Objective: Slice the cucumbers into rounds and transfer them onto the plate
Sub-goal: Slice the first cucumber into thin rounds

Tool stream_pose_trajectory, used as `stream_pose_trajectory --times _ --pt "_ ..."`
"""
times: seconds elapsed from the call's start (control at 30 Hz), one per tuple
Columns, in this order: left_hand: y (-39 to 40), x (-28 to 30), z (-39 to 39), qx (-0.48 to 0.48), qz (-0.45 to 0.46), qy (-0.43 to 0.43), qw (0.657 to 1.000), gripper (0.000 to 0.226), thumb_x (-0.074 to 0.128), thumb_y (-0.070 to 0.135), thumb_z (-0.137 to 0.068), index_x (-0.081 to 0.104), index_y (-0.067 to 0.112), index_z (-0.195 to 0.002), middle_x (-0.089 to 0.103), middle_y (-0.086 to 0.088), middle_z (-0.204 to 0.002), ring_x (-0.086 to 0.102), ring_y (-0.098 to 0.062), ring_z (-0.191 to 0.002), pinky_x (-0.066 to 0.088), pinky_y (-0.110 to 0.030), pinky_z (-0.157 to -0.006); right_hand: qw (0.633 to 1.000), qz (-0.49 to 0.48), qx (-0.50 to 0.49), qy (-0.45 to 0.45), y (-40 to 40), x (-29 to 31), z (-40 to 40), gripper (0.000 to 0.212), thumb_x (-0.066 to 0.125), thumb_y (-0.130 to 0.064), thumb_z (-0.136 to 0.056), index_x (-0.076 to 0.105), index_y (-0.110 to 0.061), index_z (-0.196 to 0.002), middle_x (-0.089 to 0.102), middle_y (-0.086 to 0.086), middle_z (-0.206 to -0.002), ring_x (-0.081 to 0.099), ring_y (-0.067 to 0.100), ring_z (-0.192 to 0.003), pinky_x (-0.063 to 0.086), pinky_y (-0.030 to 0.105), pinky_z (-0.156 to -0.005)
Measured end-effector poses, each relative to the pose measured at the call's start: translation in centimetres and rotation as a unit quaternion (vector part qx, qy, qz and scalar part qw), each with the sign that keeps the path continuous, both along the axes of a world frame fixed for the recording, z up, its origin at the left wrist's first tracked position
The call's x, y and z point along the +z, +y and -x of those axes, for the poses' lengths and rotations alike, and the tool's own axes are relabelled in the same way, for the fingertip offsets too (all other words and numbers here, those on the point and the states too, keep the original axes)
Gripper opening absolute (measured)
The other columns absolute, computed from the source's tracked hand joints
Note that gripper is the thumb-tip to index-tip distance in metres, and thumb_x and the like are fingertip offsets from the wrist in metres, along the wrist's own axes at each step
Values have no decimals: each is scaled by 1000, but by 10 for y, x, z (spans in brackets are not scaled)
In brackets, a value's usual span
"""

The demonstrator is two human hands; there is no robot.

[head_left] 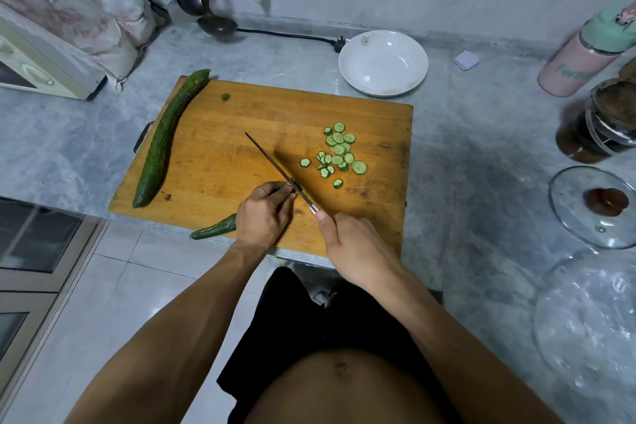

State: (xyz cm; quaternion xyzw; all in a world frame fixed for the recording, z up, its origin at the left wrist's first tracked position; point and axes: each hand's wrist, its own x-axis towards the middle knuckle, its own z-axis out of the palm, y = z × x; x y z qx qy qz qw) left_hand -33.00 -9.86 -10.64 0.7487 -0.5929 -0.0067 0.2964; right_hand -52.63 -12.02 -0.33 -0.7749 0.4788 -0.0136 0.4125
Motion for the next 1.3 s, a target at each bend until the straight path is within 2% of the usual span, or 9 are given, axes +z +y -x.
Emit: stream_pose_trajectory --times 0.27,0.4,0.5,0.7,0.87,1.03,1.17,1.3 --pt "0 -1 1 8 -13 4 1000 29 58 34 -88 78 15 -99 73 -3 -104 70 -26 -79 55 -30 -60 1000 -26 -9 3 -9 -4 -13 51 22 -52 -104 49 -17 -78 55 5 -80 54 23 -74 40 35 -64" --pt "1 1 3 10 -13 0 1000 37 49 38 -88 78 16 -96 72 -2 -104 70 -27 -78 53 -30 -57 999 -29 -22 5 -8 -10 -22 50 20 -53 -104 48 -15 -86 59 16 -99 56 33 -93 43 37 -72" --pt "1 3 2 12 -13 -9 1000 35 51 37 -88 77 16 -96 72 -1 -102 69 -26 -77 53 -30 -56 999 -31 -26 -5 -6 -13 -21 51 21 -53 -104 51 -14 -89 62 18 -103 57 35 -98 43 38 -73" --pt "1 3 -4 2 -27 37 999 32 56 29 -83 76 19 -107 72 3 -109 70 -21 -89 59 -34 -67 997 -49 -55 -21 -21 -13 -16 64 22 -54 -104 62 -7 -86 67 15 -93 62 33 -91 51 39 -80" --pt "2 3 -2 1 -28 39 999 31 58 30 -83 77 21 -106 72 0 -111 71 -23 -88 58 -30 -66 998 -30 -48 -21 -20 -6 -6 64 22 -51 -105 62 -7 -83 66 14 -85 61 31 -84 50 40 -76" --pt "1 6 -1 6 -34 33 999 26 62 26 -83 77 18 -103 73 -3 -110 71 -25 -87 58 -32 -66 1000 -7 -7 -3 -8 2 -2 55 21 -52 -104 52 -14 -79 57 8 -81 52 27 -77 37 35 -65" --pt "2 4 -7 -17 -48 24 998 35 51 35 -86 77 18 -104 72 -2 -114 70 -24 -92 56 -30 -69 1000 -2 -2 1 -3 5 -4 53 21 -51 -104 52 -13 -83 56 7 -83 51 25 -76 36 33 -65" --pt "1 1 -11 -37 -55 8 998 35 51 34 -87 77 17 -102 72 -2 -114 69 -23 -94 55 -30 -69 1000 -17 -4 1 0 3 -6 52 20 -53 -104 48 -16 -82 55 9 -86 52 26 -77 35 33 -65"
